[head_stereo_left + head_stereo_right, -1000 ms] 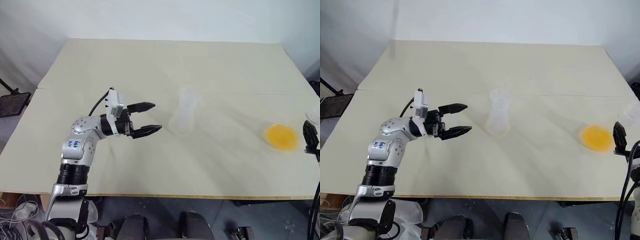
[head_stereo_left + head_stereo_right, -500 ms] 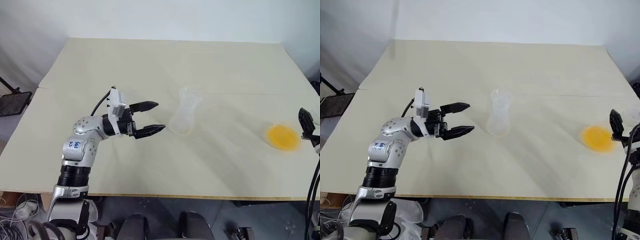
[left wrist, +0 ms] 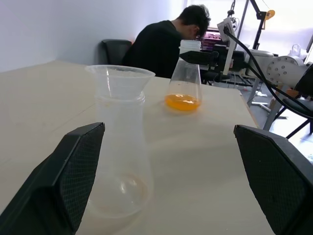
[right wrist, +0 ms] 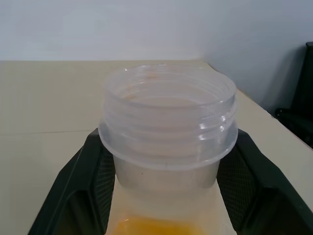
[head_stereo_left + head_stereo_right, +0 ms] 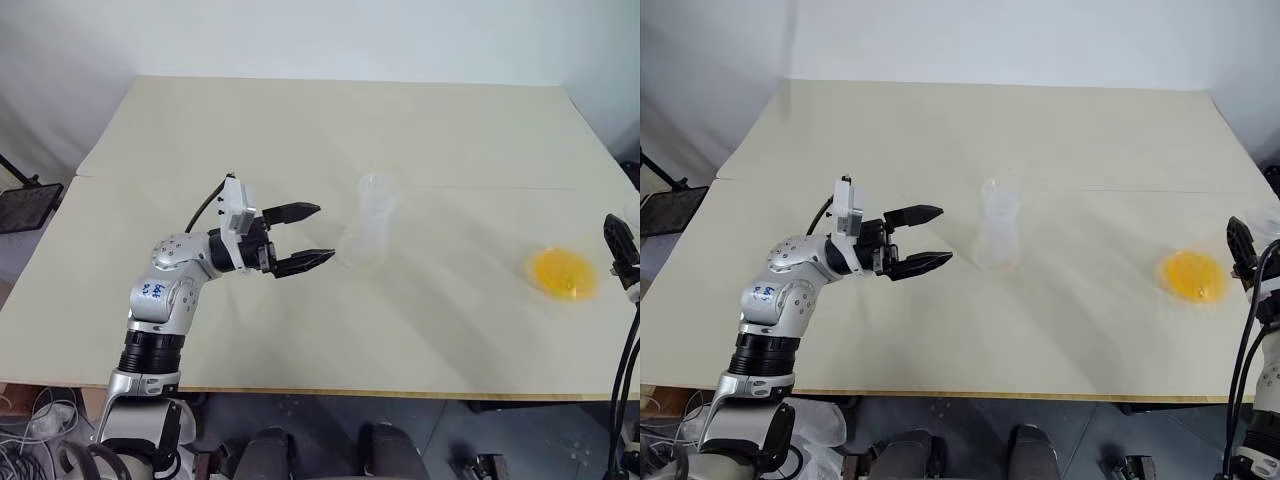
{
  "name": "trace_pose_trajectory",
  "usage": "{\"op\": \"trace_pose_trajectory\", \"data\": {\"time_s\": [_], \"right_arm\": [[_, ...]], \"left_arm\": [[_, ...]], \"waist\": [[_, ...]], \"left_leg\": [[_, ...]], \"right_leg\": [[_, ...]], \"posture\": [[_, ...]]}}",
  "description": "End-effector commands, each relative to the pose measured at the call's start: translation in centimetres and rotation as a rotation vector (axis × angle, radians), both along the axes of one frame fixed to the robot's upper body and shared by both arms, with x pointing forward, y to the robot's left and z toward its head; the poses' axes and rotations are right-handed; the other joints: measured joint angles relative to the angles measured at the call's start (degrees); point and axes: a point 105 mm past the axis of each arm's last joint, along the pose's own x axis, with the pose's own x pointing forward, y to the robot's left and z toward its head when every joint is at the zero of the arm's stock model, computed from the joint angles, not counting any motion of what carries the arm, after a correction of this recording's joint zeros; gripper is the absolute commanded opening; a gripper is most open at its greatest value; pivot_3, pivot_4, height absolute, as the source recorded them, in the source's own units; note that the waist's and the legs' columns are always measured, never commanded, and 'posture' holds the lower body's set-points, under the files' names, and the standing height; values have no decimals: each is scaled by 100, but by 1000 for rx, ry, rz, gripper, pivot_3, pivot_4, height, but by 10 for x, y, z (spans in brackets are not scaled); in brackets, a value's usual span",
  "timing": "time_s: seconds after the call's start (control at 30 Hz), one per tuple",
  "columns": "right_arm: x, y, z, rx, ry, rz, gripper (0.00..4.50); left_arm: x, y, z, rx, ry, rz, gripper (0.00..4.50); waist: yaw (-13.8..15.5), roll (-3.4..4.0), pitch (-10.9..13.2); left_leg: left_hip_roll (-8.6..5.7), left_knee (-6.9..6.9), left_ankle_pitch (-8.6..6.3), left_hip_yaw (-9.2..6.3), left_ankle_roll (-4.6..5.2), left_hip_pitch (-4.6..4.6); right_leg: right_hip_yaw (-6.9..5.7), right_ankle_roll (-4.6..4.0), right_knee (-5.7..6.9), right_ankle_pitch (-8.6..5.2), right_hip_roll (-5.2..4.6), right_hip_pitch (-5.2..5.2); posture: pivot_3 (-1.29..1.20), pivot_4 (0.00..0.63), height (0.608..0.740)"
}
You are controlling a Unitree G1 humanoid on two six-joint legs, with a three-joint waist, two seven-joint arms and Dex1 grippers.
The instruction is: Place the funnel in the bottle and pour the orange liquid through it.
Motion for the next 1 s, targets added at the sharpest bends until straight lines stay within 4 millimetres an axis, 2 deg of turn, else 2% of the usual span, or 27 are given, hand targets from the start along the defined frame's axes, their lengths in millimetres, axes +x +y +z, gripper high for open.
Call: {"op": "trace_pose_trajectory", "data": {"time_s": [0.03, 0.13, 0.2, 0.33, 0.37, 0.43, 0.5, 0.6, 0.73, 1.0], "right_arm": [[-6, 15, 33, -67, -146, 65, 2435], [-5, 37, 61, -143, -273, 110, 2435], [0, 51, 74, -198, -290, 123, 2435], [17, 83, 85, -355, -193, 135, 2435], [20, 93, 86, -442, -150, 146, 2435], [24, 111, 91, -567, -150, 150, 2435], [29, 125, 94, -617, -166, 163, 2435], [36, 149, 95, -718, -175, 208, 2435], [46, 178, 84, -945, -148, 253, 2435], [57, 217, 65, -1023, -118, 376, 2435]], "left_arm": [[-4, -2, 14, -19, -71, -12, 4500], [-1, 2, 17, -22, -78, 12, 4500], [1, 5, 17, -24, -79, 31, 4500], [6, 12, 17, -17, -85, 71, 4500], [8, 15, 17, -14, -90, 87, 4500], [13, 21, 18, -16, -99, 120, 4500], [15, 24, 19, -19, -103, 136, 4500], [14, 24, 15, -22, -101, 136, 4500], [11, 21, 10, -34, -92, 143, 4500], [6, 16, 0, -38, -81, 151, 4500]], "waist": [[-1, 0, 0], [-4, 1, 1], [-29, 6, 3], [-31, 8, 3], [-24, 8, 3], [-7, 8, 4], [1, 8, 4], [3, 8, 4], [-13, 8, 4], [-26, 7, 4]], "left_leg": [[0, 0, 0, 0, 0, 0], [1, 0, 0, -1, 0, 0], [2, 0, 0, -6, 0, 1], [6, -1, 1, -15, -2, 0], [6, 0, 1, -16, -2, -1], [3, -1, 1, -16, -2, -2], [1, 2, 1, -14, -1, -8], [-2, 2, 1, -13, -1, -12], [-1, -3, 1, -13, -2, -13], [1, -2, 1, -16, -2, -16]], "right_leg": [[0, 0, 0, 0, 0, 0], [0, 0, -1, 0, 0, -1], [6, 0, -1, 0, 0, -6], [4, 0, 3, 0, 3, -9], [2, 0, 3, 0, 3, -9], [4, 0, 1, 0, 1, -10], [-4, 0, 1, 0, 1, -10], [-7, 0, 0, 0, -2, -10], [-15, 0, 0, 0, -1, -10], [-20, 0, 0, 0, -1, -10]], "posture": [[0, 150, 740], [0, 150, 740], [0, 150, 740], [0, 150, 740], [0, 150, 740], [0, 150, 740], [0, 150, 740], [0, 150, 740], [0, 150, 740], [0, 150, 740]]}}
